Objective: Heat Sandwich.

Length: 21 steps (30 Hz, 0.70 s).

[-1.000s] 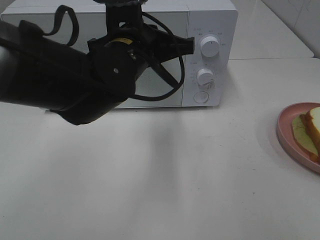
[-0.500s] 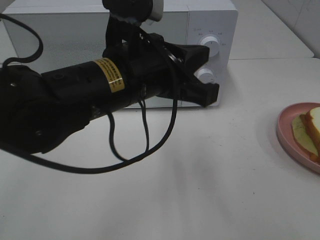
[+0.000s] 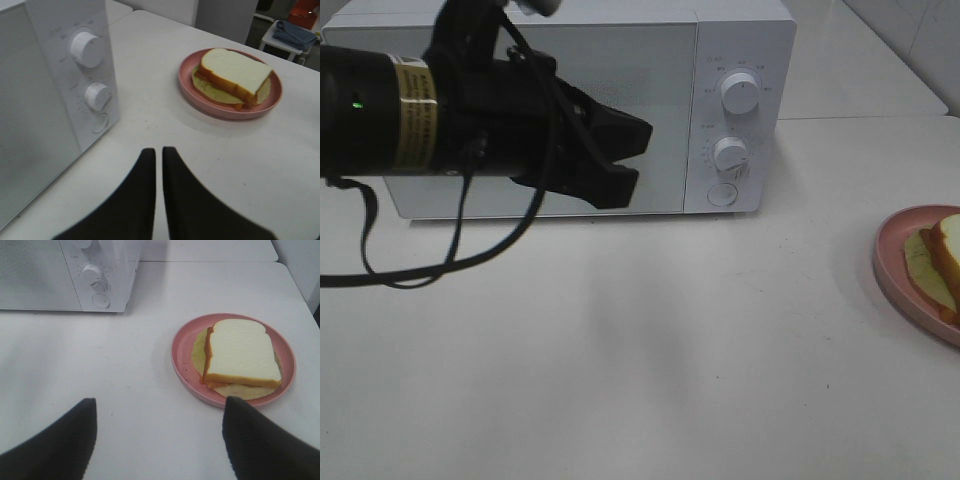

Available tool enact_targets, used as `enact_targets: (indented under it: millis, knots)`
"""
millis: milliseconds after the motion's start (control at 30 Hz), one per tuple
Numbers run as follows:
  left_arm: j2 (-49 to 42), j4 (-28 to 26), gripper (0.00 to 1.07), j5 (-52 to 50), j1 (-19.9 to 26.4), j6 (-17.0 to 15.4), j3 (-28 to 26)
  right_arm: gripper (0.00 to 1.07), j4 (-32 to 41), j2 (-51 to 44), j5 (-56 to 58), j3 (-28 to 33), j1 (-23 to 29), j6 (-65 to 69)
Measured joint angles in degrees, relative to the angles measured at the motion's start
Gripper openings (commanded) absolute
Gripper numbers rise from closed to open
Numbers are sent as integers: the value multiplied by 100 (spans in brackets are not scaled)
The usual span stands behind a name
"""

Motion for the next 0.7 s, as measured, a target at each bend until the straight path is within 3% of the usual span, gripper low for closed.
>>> enact_targets:
  millis: [67, 100, 133, 200, 233, 267, 300, 367, 400, 500, 567, 633, 700]
  knots:
    - [-235, 544, 51, 120, 57, -636, 0, 70, 0, 0, 0, 0, 0, 0]
    - [-418, 1037, 70, 195, 132, -1243, 6, 70, 0, 0, 0, 0, 0, 0]
    - [-418, 1037, 70, 195, 132, -1243, 6, 70, 0, 0, 0, 0, 0, 0]
    - [-573, 1421, 81, 218, 235, -1816, 6, 70, 0, 0, 0, 0, 0, 0]
    - [-710, 1805, 81, 223, 390, -2441, 6, 70, 0, 0, 0, 0, 0, 0]
    - [-773, 2040, 80, 223, 476, -2739, 6, 70, 0, 0, 0, 0, 0, 0]
    - [-773, 2040, 80, 223, 476, -2739, 6, 70, 0, 0, 0, 0, 0, 0]
    - [-888, 2532, 79, 223, 642, -3249, 6, 70, 0, 0, 0, 0, 0, 0]
    - [-980, 2871, 78, 183, 859, -3655, 6, 70, 0, 0, 0, 0, 0, 0]
    - [-1043, 2997, 78, 46, 1123, -3999, 6, 70, 0, 0, 0, 0, 0, 0]
    - [-1094, 3042, 77, -252, 1662, -4412, 6, 70, 0, 0, 0, 0, 0, 0]
    - [-1100, 3060, 76, -332, 1816, -4481, 6, 70, 0, 0, 0, 0, 0, 0]
    - [-1100, 3071, 76, -447, 2343, -4503, 6, 70, 0, 0, 0, 0, 0, 0]
